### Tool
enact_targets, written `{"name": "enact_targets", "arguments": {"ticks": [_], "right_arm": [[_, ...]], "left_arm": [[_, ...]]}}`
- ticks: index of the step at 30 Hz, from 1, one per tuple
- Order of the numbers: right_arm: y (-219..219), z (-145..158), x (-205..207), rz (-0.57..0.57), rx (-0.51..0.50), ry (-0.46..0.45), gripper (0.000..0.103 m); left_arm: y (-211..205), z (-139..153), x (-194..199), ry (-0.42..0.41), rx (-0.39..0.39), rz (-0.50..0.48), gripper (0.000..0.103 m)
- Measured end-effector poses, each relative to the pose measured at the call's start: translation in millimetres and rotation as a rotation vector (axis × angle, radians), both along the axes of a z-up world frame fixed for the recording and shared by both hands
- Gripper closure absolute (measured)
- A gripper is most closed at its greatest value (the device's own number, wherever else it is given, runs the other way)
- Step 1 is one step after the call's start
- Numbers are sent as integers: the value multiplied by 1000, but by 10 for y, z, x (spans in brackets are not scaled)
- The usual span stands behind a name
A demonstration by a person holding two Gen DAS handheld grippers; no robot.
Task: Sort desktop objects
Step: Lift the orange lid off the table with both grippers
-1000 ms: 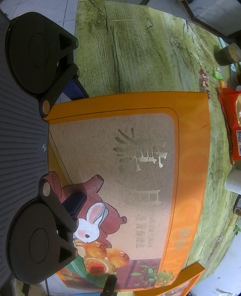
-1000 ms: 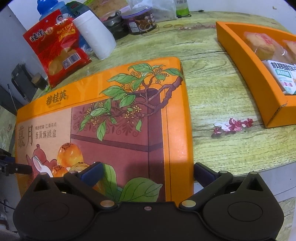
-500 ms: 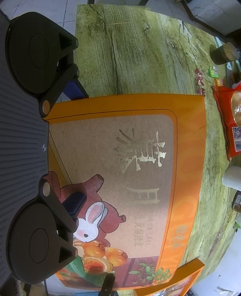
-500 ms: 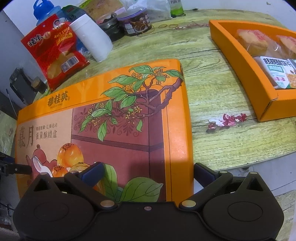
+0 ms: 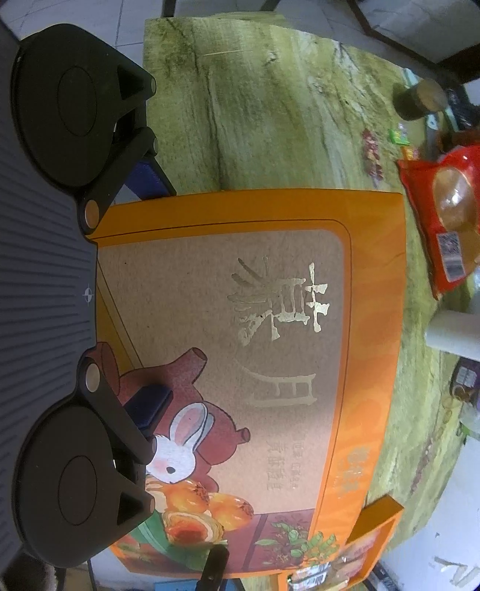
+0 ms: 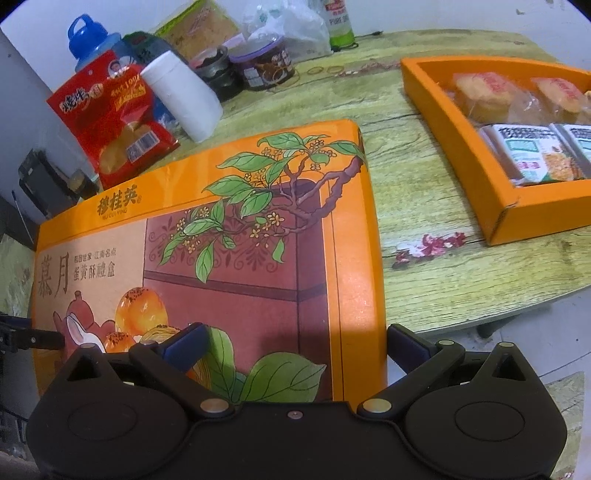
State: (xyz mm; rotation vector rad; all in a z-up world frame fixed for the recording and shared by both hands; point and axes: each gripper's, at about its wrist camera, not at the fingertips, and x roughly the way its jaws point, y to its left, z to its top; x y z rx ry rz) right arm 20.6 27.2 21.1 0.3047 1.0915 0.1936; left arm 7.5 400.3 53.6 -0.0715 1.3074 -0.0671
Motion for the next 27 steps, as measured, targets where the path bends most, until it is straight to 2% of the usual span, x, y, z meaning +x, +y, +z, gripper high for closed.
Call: {"name": "enact_targets", "arguments": {"ticks": [27], "right_arm": [[-992, 556, -151, -182, -1, -136, 0]], "left_arm": [[-1042, 464, 410, -120, -14, -157, 0]]}}
